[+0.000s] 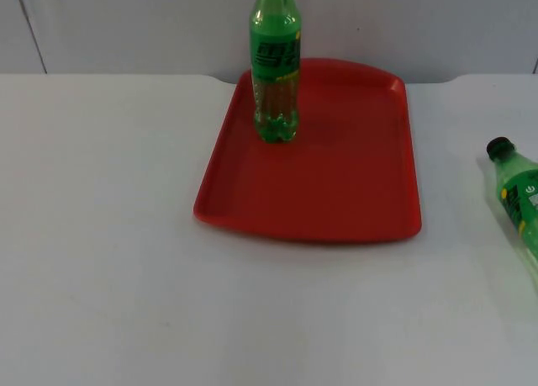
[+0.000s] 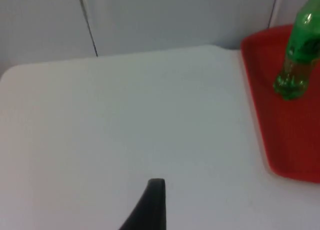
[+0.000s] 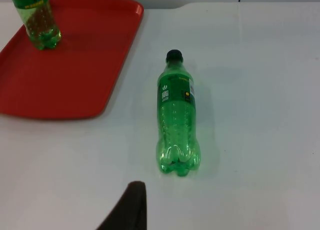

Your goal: Place the bottle upright on the tray.

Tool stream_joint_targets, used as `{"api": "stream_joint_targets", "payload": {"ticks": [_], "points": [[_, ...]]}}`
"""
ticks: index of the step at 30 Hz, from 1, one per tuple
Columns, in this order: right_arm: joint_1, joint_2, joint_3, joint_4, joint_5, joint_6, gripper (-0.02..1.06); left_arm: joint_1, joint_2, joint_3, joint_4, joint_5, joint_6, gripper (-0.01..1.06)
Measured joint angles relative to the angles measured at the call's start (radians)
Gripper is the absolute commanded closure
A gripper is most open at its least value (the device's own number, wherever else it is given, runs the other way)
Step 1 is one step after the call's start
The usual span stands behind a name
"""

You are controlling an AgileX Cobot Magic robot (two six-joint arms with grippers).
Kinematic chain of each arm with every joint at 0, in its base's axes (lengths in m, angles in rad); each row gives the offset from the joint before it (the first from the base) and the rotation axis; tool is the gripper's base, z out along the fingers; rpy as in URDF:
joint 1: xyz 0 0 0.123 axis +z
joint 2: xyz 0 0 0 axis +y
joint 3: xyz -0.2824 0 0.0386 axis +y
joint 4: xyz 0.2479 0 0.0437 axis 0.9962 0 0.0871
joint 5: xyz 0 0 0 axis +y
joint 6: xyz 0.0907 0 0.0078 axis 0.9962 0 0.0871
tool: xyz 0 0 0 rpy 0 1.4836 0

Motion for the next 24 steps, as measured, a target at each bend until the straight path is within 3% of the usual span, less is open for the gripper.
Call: {"api": "stream_joint_targets", "payload": {"ticks": [11,24], "points": [[0.0,0.0,0.0,0.0,0.0,0.0,0.02,0.0,-0.332,0.004,-0.019,0.122,0.002,0.15],[0.0,0.0,0.0,0.0,0.0,0.0,0.02,0.0,-0.491,0.004,-0.025,0.295,0.002,0.15]]}}
